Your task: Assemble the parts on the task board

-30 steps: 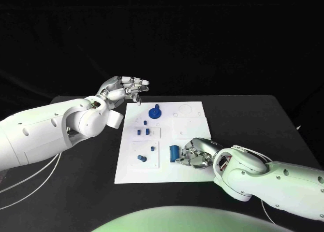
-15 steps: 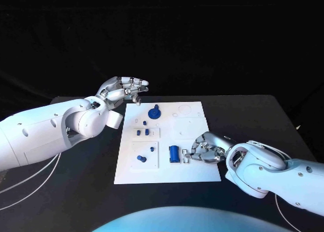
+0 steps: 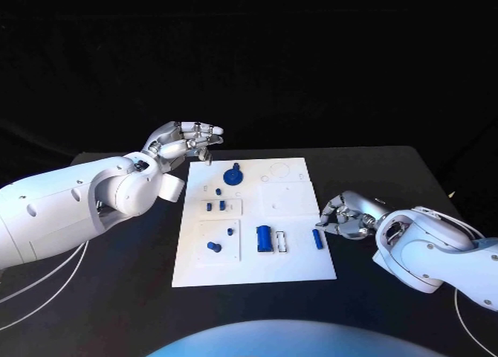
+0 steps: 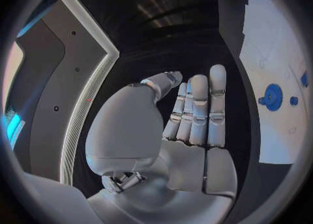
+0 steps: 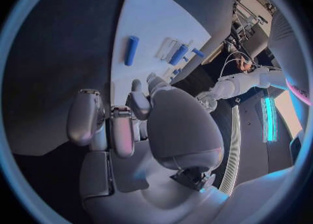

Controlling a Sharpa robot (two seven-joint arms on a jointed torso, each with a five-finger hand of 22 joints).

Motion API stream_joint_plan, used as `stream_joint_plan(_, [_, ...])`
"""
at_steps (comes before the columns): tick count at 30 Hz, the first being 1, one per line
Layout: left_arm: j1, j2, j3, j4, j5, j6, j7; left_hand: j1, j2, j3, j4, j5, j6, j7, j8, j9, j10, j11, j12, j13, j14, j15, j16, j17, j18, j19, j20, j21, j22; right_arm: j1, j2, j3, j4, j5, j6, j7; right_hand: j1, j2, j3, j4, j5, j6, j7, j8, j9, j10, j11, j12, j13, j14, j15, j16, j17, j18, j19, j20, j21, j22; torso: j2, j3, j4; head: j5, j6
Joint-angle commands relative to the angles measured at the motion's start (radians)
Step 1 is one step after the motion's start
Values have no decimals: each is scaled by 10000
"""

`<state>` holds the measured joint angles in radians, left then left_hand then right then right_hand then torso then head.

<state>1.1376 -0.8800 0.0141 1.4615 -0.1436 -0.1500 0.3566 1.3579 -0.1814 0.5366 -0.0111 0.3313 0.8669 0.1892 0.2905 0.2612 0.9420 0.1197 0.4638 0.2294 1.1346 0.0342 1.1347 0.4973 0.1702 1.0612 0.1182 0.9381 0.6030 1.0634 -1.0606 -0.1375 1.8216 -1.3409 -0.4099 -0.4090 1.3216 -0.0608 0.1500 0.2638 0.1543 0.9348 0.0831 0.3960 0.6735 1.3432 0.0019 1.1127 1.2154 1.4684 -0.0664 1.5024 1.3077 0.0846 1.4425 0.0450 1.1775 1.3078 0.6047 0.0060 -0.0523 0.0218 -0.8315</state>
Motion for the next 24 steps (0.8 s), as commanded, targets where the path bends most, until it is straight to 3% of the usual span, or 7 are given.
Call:
stream_joint_plan(1, [-20,31,1,8,47,134,61,-77,62,-37,12,59,-39,3,58,-9,-76,-8,48,-10,-61,21,38,-10,149,31,67,-62,-15,-51,-85,-6,-62,-600,81,-142,55,-28,42,15,-34,-56,4,-38,-8,-50,39,-57,-11,587,60,-21,194,-125,56,22,42,1448,13,-2,7,-61,22])
stream_joint_plan(9, [-63,36,0,5,48,142,63,-77,62,-37,12,59,-39,3,58,-9,-76,-8,48,-10,-61,21,38,-10,149,31,67,-62,-15,-297,-79,-17,-181,-1072,265,-442,-143,-178,65,232,-116,86,29,-135,-91,-29,68,-66,-19,583,90,-25,180,-129,68,51,53,1467,11,0,23,-110,31])
stream_joint_plan(24, [-78,19,0,4,48,152,46,-80,75,-28,18,60,-53,2,98,-9,-89,-9,88,-13,-66,21,52,-21,150,35,68,-67,-17,-681,444,-35,-437,-1157,367,-555,-535,-258,-7,278,-211,167,48,-215,-139,-20,90,-84,-31,577,109,-34,160,-123,65,72,15,1473,21,-2,18,-67,19])
